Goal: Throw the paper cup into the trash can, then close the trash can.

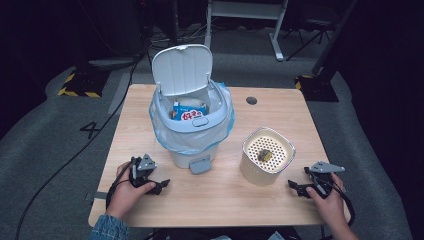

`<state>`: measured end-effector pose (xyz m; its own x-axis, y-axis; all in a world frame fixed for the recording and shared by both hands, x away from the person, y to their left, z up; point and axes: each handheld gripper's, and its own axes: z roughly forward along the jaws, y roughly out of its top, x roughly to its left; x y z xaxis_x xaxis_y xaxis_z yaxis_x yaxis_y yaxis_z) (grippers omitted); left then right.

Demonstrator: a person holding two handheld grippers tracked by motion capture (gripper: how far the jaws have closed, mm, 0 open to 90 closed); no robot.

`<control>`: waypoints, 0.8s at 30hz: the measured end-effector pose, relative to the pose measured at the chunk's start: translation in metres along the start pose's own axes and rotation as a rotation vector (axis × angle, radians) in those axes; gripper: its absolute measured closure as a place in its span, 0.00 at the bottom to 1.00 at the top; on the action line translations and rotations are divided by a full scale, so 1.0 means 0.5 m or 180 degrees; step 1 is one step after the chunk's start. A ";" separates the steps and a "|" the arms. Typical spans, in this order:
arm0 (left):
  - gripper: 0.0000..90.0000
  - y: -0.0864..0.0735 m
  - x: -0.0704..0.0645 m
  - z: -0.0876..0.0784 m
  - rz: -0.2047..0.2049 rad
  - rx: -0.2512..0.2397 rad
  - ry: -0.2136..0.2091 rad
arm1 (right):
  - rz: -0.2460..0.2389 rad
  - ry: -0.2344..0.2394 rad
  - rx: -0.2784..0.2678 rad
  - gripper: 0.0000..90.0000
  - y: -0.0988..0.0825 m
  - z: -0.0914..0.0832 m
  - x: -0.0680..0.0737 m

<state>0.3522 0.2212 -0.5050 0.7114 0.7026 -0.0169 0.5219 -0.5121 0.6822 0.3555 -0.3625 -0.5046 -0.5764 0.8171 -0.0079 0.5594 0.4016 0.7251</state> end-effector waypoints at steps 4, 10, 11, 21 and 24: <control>0.11 -0.001 -0.002 -0.002 -0.0030 -0.0003 0.0011 | 0.0000 0.0000 0.0000 0.09 0.000 0.000 0.000; 0.23 0.001 0.001 -0.013 -0.0055 -0.0029 -0.0039 | 0.0001 0.0000 0.0000 0.09 0.000 0.000 0.000; 0.24 0.004 0.001 -0.018 -0.0058 -0.0029 -0.0062 | 0.0001 0.0000 0.0000 0.09 0.000 0.000 0.000; 0.40 0.048 0.021 -0.117 -0.0149 -0.0520 -0.0313 | -0.0001 0.0000 -0.0001 0.09 0.000 0.000 0.000; 0.41 0.059 0.033 -0.143 -0.0110 -0.0568 -0.0247 | -0.0003 -0.0001 0.0000 0.09 0.000 0.000 0.000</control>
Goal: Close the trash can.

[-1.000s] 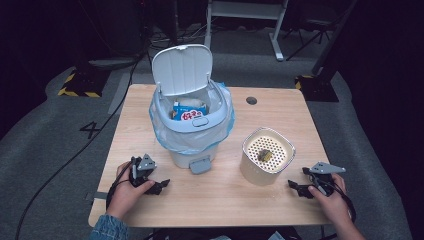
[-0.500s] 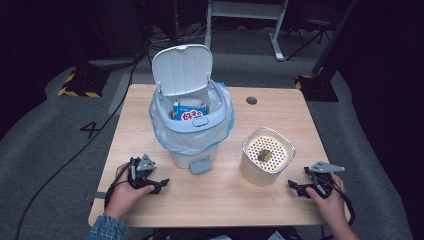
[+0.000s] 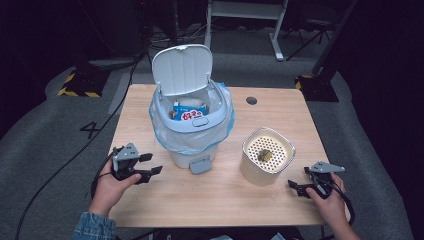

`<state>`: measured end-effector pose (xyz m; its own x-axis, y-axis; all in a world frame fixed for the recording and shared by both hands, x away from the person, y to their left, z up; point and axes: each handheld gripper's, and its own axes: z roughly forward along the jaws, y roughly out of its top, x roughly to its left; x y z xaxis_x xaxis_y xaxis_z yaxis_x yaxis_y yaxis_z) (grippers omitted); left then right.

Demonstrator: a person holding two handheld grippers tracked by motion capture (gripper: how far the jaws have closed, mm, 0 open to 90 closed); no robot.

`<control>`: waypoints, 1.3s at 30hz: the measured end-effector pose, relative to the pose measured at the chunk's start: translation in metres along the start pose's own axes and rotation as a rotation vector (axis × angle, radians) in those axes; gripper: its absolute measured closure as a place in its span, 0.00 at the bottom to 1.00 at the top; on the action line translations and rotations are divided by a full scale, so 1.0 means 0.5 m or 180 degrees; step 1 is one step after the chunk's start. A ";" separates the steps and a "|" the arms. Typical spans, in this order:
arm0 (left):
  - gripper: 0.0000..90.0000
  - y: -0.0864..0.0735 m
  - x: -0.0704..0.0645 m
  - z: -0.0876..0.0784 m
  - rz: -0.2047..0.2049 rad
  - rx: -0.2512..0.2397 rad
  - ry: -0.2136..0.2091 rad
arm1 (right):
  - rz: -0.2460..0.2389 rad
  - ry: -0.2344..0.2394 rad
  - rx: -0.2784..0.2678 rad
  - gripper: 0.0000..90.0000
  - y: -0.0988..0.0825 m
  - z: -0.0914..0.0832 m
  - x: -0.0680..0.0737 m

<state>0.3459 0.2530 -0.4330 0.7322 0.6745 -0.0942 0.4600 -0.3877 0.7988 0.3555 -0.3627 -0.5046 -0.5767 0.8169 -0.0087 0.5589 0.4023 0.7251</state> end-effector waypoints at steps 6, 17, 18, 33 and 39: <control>0.43 0.038 0.016 -0.032 0.0011 -0.0176 -0.0016 | 0.0002 -0.0001 0.0000 0.09 0.000 0.000 0.000; 0.43 0.126 0.037 -0.075 -0.0038 -0.0406 0.0026 | 0.0000 -0.0001 -0.0001 0.09 0.000 0.000 0.000; 0.43 0.138 0.038 -0.080 -0.0047 -0.0440 0.0016 | 0.0000 -0.0001 -0.0002 0.09 0.000 0.000 0.000; 0.41 0.274 0.037 -0.109 0.0117 -0.0790 0.0143 | 0.0001 -0.0001 -0.0005 0.09 0.000 0.000 0.000; 0.40 0.313 0.047 -0.119 0.0009 -0.1033 0.0289 | 0.0002 0.0000 -0.0004 0.09 0.000 0.000 0.000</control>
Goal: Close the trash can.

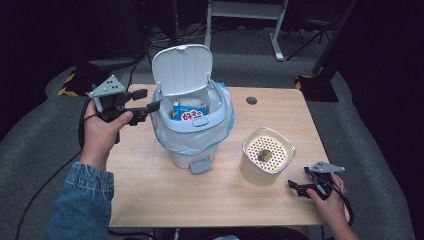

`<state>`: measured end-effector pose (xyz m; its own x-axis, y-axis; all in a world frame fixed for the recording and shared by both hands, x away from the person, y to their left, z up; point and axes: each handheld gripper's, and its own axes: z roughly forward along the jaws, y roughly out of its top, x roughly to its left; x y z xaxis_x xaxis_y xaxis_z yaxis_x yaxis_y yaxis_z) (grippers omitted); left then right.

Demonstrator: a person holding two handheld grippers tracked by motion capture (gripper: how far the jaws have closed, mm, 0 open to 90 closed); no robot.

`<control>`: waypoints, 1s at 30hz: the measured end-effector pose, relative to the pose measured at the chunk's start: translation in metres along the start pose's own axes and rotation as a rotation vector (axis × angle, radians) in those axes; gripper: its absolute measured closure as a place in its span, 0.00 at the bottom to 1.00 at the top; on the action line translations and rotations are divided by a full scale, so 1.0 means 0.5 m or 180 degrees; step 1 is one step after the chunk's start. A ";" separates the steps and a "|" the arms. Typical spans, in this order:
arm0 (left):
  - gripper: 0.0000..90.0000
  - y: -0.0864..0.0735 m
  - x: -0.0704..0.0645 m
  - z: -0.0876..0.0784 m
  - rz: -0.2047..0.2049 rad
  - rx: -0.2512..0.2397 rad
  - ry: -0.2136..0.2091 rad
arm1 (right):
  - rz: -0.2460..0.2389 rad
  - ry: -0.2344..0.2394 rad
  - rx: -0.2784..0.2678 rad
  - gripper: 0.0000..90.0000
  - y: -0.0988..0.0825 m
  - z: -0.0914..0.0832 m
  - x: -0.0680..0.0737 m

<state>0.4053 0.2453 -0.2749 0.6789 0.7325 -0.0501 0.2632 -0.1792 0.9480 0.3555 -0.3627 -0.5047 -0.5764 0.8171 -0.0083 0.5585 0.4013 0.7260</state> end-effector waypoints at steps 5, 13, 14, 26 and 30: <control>0.39 0.024 0.014 0.008 -0.0036 -0.0105 0.0155 | 0.0000 0.0000 0.0000 0.09 0.000 0.000 0.000; 0.39 0.057 0.043 0.022 -0.0172 -0.0266 0.0196 | -0.0001 0.0000 0.0002 0.09 0.000 0.000 0.000; 0.39 0.062 0.046 0.024 -0.0175 -0.0284 0.0175 | -0.0001 0.0000 0.0002 0.09 0.000 0.000 0.000; 0.39 0.092 0.058 0.073 -0.0223 -0.0346 -0.0061 | -0.0001 0.0000 0.0000 0.09 0.000 0.000 0.000; 0.39 0.091 0.058 0.079 -0.0218 -0.0368 -0.0277 | -0.0001 0.0001 0.0000 0.09 0.000 0.000 0.000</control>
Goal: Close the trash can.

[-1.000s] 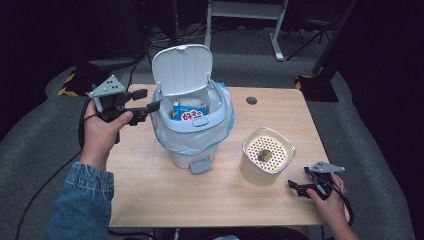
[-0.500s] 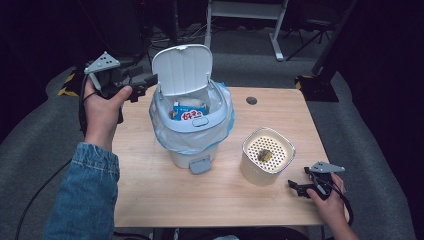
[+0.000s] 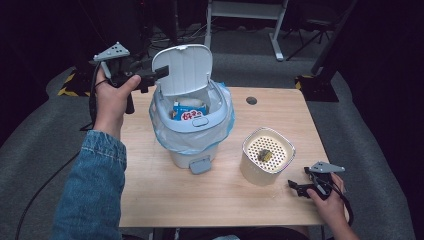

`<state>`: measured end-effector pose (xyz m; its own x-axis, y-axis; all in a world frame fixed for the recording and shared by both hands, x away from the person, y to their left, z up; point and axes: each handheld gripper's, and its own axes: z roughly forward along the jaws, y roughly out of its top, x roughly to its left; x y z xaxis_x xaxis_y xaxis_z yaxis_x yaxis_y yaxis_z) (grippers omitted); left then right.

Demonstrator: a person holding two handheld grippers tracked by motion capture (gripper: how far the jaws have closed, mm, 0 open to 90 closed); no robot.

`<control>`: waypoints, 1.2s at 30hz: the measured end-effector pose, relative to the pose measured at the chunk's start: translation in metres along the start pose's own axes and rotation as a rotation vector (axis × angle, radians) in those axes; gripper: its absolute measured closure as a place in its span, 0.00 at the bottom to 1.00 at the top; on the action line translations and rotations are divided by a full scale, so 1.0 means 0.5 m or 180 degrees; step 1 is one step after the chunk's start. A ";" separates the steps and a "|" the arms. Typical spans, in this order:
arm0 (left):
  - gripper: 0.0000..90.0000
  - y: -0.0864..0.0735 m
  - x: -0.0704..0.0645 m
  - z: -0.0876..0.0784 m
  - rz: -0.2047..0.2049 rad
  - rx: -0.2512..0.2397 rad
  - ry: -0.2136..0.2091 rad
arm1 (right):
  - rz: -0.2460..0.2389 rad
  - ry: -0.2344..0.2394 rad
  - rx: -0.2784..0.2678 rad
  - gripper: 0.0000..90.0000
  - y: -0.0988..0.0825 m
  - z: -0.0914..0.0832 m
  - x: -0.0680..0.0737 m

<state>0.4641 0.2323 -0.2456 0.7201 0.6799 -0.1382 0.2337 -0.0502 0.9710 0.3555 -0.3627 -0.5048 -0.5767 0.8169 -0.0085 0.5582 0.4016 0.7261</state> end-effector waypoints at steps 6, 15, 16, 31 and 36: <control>0.43 0.002 -0.006 -0.015 -0.0013 0.0044 -0.0184 | 0.0001 0.0000 0.0000 0.09 0.000 0.000 0.000; 0.42 -0.003 -0.038 -0.031 0.0212 0.0268 -0.0522 | 0.0000 0.0000 0.0000 0.09 0.000 0.000 0.000; 0.42 -0.005 -0.044 -0.032 0.0207 0.0266 -0.0582 | -0.0001 -0.0002 0.0001 0.09 0.000 0.000 0.000; 0.56 -0.006 -0.101 0.018 0.0068 0.0691 -0.1211 | 0.0000 -0.0001 0.0002 0.09 0.000 0.000 0.000; 0.61 -0.011 -0.099 0.041 -0.0064 0.0773 -0.1251 | -0.0001 -0.0002 0.0002 0.09 0.000 0.000 0.000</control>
<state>0.4406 0.1837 -0.2483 0.8960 0.3558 -0.2656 0.3627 -0.2415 0.9000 0.3555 -0.3627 -0.5047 -0.5765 0.8170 -0.0090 0.5585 0.4020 0.7256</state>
